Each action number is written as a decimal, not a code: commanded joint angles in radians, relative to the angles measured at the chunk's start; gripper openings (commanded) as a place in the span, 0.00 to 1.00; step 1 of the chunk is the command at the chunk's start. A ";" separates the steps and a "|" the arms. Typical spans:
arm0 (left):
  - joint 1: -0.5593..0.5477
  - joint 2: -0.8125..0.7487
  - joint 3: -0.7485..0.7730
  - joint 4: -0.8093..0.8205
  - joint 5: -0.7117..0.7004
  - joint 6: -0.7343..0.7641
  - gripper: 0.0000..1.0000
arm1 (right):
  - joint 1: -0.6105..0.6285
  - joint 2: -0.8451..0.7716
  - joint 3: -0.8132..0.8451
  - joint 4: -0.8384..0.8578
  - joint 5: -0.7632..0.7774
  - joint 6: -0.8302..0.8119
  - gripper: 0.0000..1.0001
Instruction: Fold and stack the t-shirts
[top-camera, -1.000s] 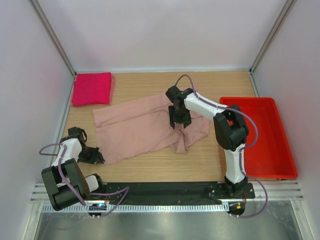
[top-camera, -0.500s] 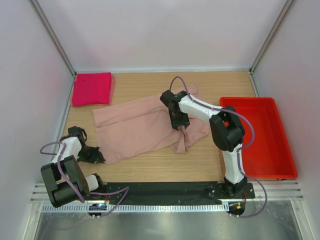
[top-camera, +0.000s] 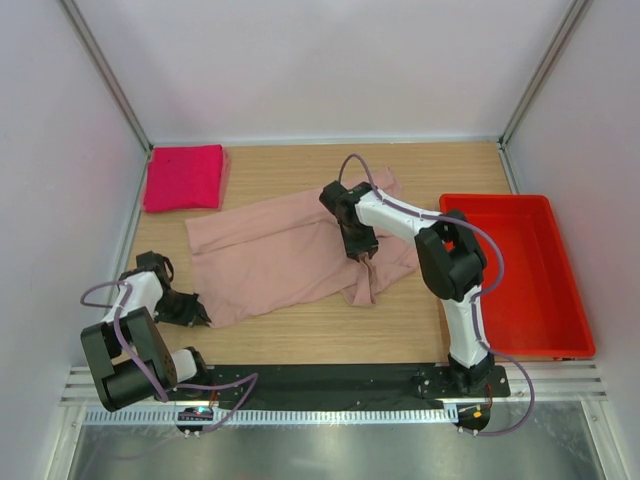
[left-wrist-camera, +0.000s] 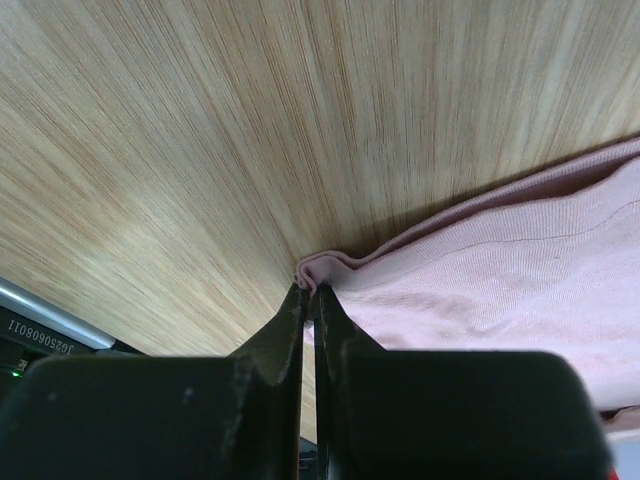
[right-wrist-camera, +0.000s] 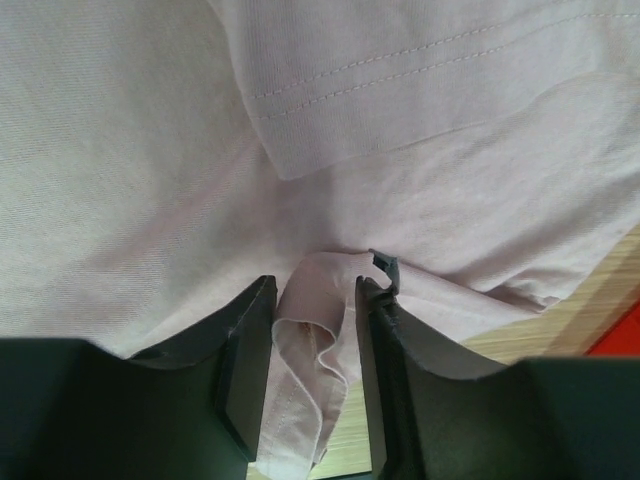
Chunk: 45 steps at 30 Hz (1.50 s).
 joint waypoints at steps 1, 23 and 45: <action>0.000 0.015 0.010 0.027 -0.016 0.011 0.02 | 0.006 -0.007 0.033 0.004 0.001 0.014 0.37; 0.027 -0.086 0.020 -0.083 -0.033 -0.005 0.00 | -0.220 -0.864 -0.585 0.010 -0.036 0.298 0.01; 0.052 -0.044 0.241 -0.132 -0.059 0.161 0.00 | -0.255 -0.737 -0.383 0.047 -0.111 0.185 0.01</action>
